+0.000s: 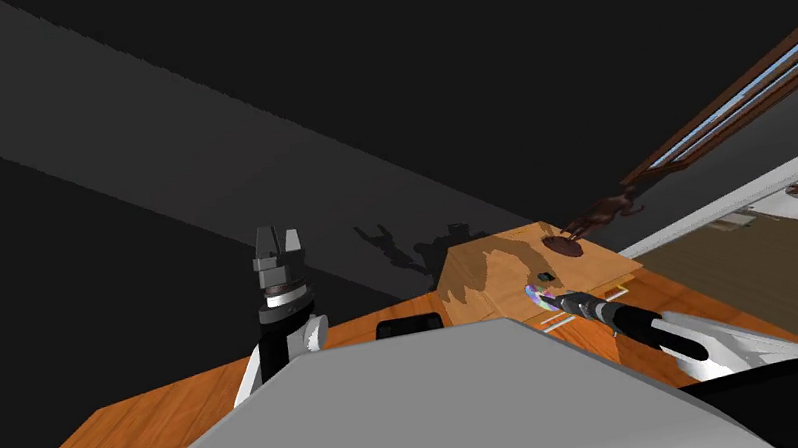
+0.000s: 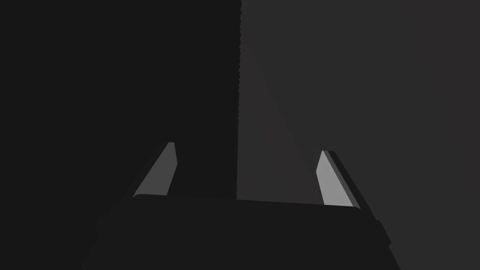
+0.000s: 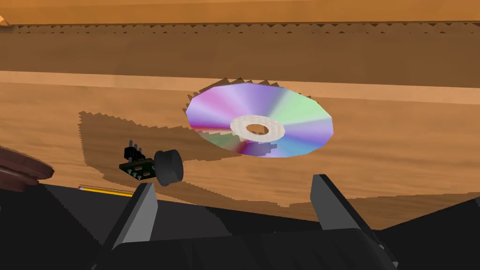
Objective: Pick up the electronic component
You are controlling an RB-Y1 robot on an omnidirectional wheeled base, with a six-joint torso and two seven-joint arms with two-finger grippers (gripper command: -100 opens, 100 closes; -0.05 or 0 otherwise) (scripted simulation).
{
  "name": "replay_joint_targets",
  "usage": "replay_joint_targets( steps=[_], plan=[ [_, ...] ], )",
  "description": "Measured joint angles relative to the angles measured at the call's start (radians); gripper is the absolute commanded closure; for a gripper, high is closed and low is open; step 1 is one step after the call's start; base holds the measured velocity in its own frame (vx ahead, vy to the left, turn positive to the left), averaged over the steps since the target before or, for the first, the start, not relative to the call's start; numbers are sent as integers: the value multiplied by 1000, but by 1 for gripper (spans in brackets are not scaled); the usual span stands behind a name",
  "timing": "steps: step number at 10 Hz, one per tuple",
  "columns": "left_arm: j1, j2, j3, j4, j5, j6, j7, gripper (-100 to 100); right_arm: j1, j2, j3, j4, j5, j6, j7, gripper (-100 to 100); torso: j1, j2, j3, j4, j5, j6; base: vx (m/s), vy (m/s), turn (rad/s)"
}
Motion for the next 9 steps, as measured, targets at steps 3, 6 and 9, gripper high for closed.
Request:
replay_joint_targets(
  steps=[3,6,9],
  plan=[
    [0,0,0,0,0,0,0,0,-10,-36,56,62,24,14,12,-100,0,0,0,0,0,0,177,-78,96],
    [0,0,0,0,0,0,0,0,-18,-40,116,128,53,25,40,-100,0,1,0,0,0,0,132,-71,46],
    [0,0,0,0,0,0,0,0,-13,-28,110,123,55,36,45,-100,4,10,6,2,1,0,11,-33,54]
  ],
)
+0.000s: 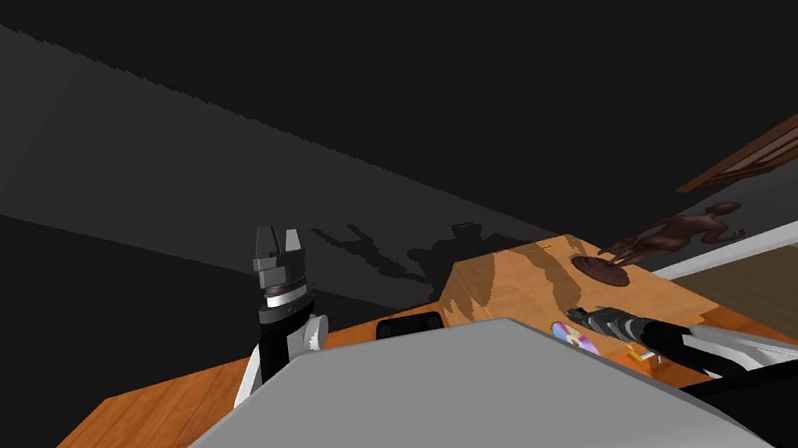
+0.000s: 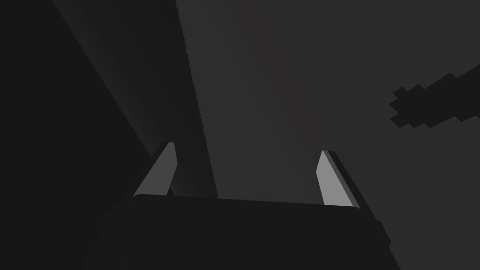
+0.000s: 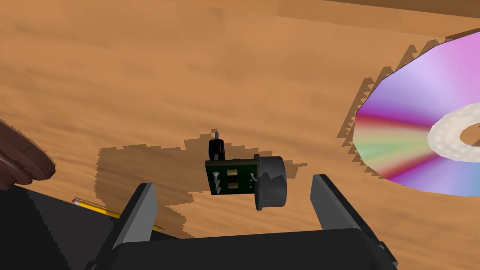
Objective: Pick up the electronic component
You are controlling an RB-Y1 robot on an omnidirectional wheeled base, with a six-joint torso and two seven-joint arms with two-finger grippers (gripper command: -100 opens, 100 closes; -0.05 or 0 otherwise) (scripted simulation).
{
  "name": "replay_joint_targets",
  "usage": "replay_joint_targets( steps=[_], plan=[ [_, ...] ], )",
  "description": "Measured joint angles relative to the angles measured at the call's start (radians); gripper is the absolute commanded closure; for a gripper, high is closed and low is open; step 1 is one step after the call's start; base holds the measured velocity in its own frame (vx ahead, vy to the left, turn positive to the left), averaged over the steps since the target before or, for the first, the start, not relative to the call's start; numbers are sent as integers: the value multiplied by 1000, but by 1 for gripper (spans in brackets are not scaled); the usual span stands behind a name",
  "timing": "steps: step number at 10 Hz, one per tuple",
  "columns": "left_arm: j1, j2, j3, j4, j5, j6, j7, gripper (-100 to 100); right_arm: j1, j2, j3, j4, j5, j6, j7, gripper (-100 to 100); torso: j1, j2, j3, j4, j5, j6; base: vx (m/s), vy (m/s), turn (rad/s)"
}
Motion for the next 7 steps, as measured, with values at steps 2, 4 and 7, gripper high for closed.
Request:
replay_joint_targets(
  steps=[2,4,7],
  plan=[
    [0,0,0,0,0,0,0,0,-23,43,3,29,13,11,12,-100,-3,0,0,0,-1,0,1,-46,38],
    [0,0,0,0,0,0,0,0,-24,45,4,29,14,9,13,100,-4,0,0,0,-2,0,0,0,0],
    [0,0,0,0,0,0,0,0,-24,44,4,30,14,10,13,100,-4,0,0,0,-2,0,0,0,0]
  ],
)
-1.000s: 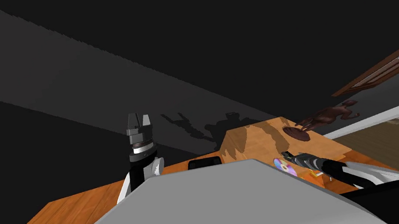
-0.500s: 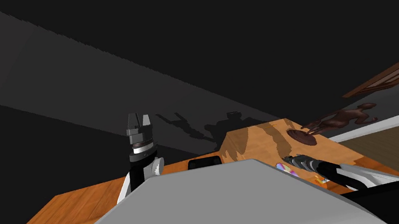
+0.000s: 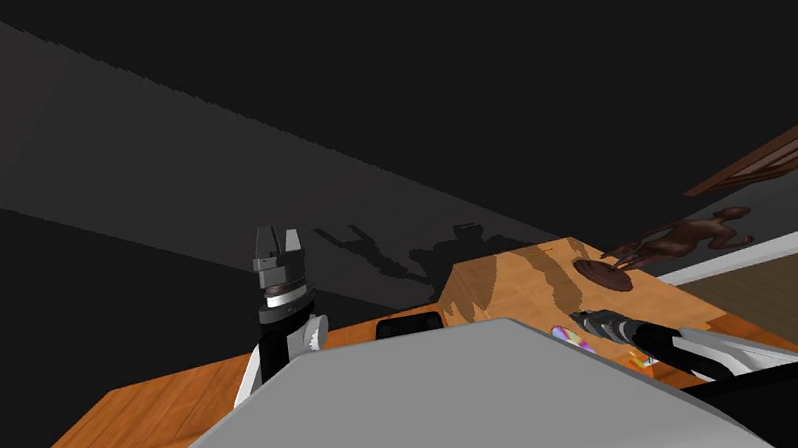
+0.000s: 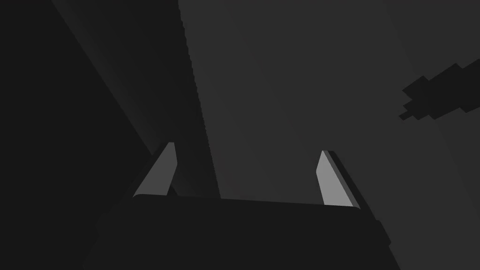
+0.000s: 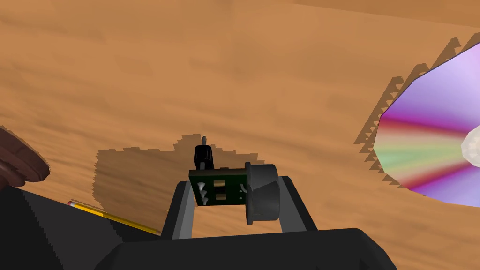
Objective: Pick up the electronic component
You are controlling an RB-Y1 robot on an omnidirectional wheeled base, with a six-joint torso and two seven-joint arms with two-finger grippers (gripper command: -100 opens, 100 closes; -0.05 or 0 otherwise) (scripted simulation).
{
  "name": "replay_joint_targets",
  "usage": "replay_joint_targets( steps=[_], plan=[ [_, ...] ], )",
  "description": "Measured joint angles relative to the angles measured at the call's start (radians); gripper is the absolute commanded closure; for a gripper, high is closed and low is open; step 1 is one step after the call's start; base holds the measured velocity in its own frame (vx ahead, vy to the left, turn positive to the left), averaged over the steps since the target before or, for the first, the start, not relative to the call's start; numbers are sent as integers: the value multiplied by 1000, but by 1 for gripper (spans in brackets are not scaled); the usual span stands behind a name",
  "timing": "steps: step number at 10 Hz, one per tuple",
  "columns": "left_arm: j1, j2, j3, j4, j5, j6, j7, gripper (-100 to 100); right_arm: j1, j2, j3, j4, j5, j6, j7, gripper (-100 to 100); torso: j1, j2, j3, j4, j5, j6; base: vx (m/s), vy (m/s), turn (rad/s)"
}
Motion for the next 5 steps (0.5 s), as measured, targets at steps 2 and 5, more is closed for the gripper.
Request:
replay_joint_targets(
  steps=[2,5],
  plan=[
    [0,0,0,0,0,0,0,0,0,0,0,0,0,0,0,100,0,0,0,0,0,0,-1,17,-38],
    [0,0,0,0,0,0,0,0,9,-40,6,-17,-9,-10,-14,0,3,1,0,0,1,0,-4,36,-48]
  ],
)
